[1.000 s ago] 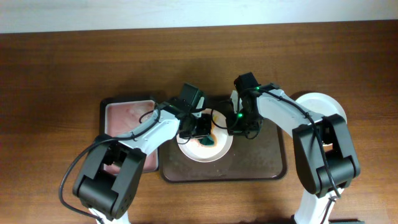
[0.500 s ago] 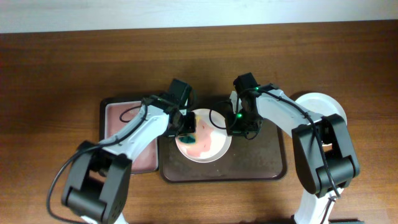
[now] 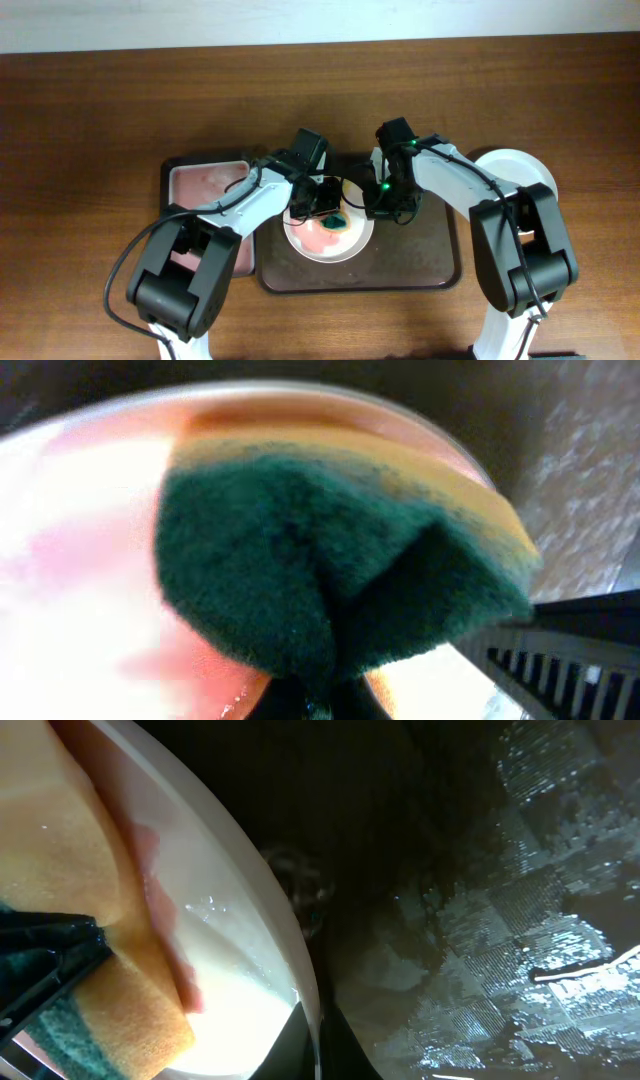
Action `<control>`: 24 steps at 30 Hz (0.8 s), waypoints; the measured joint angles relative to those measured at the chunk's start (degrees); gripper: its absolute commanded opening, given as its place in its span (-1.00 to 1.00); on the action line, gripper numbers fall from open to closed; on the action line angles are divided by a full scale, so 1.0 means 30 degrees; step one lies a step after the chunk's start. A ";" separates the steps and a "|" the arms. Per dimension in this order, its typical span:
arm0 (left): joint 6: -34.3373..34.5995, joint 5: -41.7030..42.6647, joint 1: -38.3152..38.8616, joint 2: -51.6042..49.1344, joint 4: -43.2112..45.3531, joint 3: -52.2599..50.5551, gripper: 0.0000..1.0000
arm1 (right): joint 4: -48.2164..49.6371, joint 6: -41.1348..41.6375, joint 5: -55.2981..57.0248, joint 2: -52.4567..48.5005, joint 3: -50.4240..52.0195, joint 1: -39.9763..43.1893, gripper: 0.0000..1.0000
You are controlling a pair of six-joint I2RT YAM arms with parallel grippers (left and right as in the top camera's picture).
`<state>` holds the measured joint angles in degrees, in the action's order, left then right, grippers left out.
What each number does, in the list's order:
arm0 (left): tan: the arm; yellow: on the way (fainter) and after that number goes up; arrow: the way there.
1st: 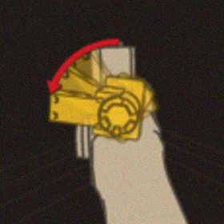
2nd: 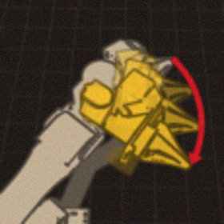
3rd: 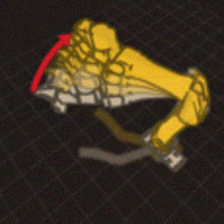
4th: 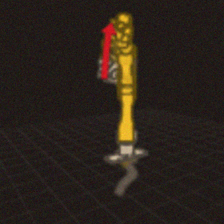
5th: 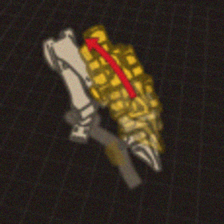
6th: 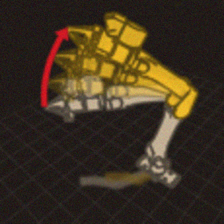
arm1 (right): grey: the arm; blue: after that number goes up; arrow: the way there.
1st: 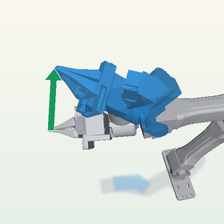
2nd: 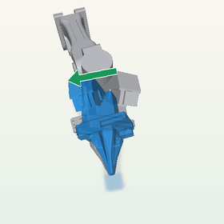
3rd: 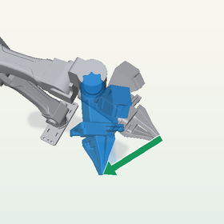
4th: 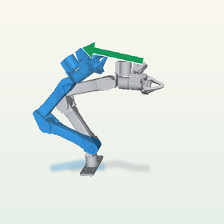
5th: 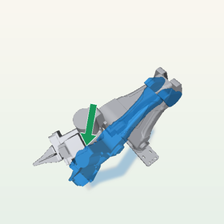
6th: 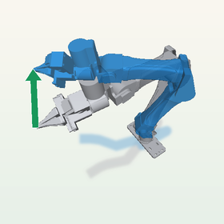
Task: Clean dirty plates on tray and stack at the side
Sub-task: 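Scrub the pink plate with the sponge while the right gripper holds it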
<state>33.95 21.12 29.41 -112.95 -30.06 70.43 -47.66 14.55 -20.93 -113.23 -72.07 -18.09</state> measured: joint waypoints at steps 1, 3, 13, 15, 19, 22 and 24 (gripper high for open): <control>0.0000 0.0022 -0.0022 0.0000 -0.0554 0.0124 -1.00 | -0.0022 0.0007 -0.0007 0.0000 0.0000 0.0000 -0.92; 0.0051 0.0138 -0.0022 -0.0029 -0.2572 0.0357 -1.00 | -0.0146 -0.0087 -0.0131 0.0000 0.0044 -0.0036 -0.92; -0.0831 -0.1013 -0.2098 0.1494 -0.5158 0.0437 -1.00 | 0.0117 -0.0087 -0.0350 0.0000 0.0080 -0.0058 -0.92; -0.0867 -0.1231 -0.1865 0.2237 -0.4772 0.0437 -1.00 | 0.0211 0.0335 -0.0342 0.0000 0.0080 -0.0058 -0.92; -0.0233 -0.1545 -0.0168 0.2368 -0.3606 0.0415 -1.00 | 0.0233 0.1020 -0.0372 0.0000 0.0080 -0.0051 -0.92; 0.0954 -0.2433 0.0845 0.2368 -0.3621 0.0415 -1.00 | 0.0189 0.1727 -0.0423 0.0000 0.0080 -0.0051 -0.92; 0.1800 -0.3140 0.1253 0.2368 -0.3621 0.0415 -1.00 | 0.0189 0.2069 -0.0430 0.0000 0.0080 -0.0044 -0.92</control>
<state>39.35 11.70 33.17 -105.84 -40.93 71.68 -47.09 20.75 -22.22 -113.23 -71.83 -18.22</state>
